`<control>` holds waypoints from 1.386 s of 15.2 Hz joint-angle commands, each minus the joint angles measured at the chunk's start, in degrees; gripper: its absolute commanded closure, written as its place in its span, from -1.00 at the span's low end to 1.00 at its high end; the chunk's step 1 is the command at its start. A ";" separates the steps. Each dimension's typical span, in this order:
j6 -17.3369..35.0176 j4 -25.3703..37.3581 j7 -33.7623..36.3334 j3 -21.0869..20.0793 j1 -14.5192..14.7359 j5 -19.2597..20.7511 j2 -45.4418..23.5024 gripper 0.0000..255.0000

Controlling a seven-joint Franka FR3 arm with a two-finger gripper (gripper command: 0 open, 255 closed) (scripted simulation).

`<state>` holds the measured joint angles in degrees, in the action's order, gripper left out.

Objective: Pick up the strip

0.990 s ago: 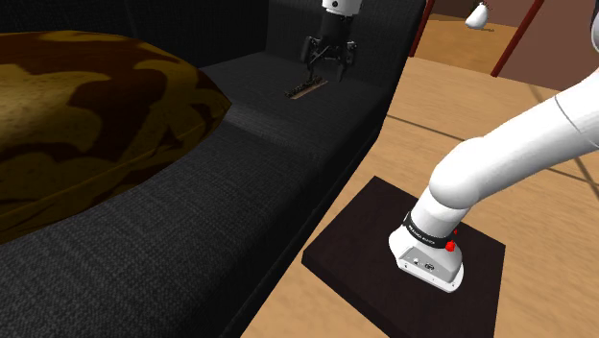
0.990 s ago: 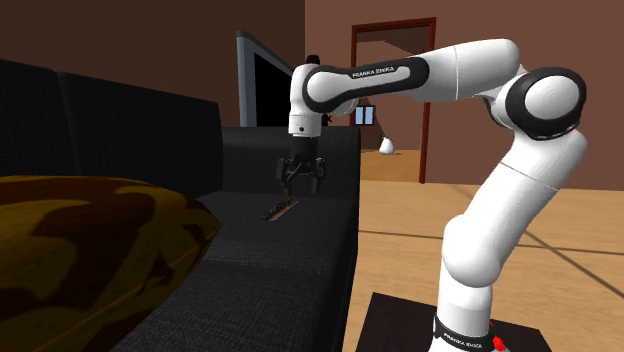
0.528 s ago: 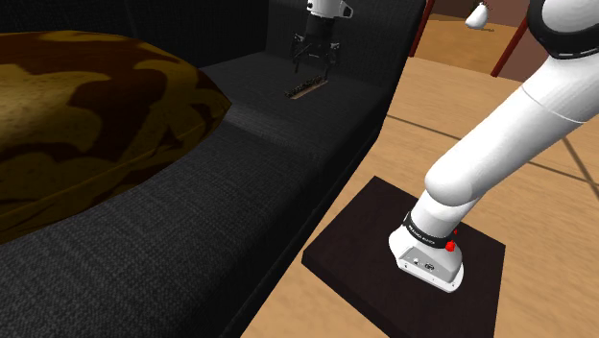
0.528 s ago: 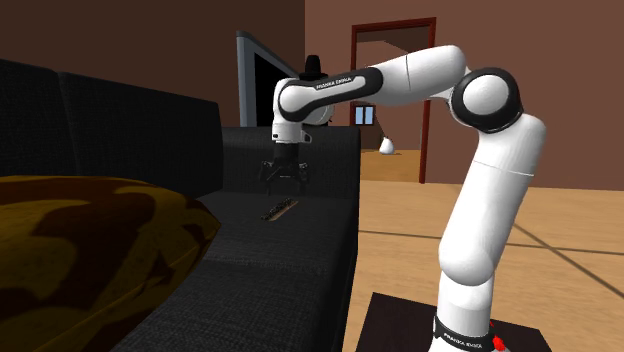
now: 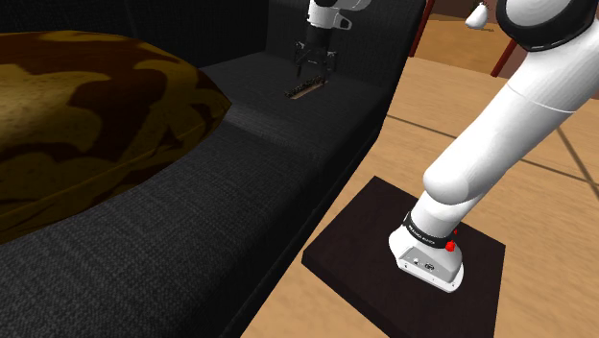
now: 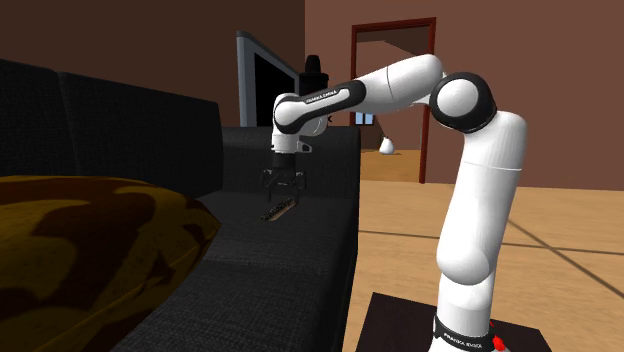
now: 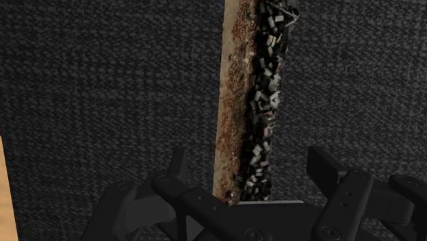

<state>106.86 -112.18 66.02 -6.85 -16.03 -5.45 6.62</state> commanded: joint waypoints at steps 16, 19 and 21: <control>1.91 -1.57 0.00 -0.03 -0.01 -0.03 -0.32 1.00; -0.38 0.52 0.15 0.01 -0.03 0.01 -0.11 1.00; -1.91 1.97 0.26 0.03 -0.05 0.05 -0.04 1.00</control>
<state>105.76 -110.77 66.35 -6.90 -16.02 -5.40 6.36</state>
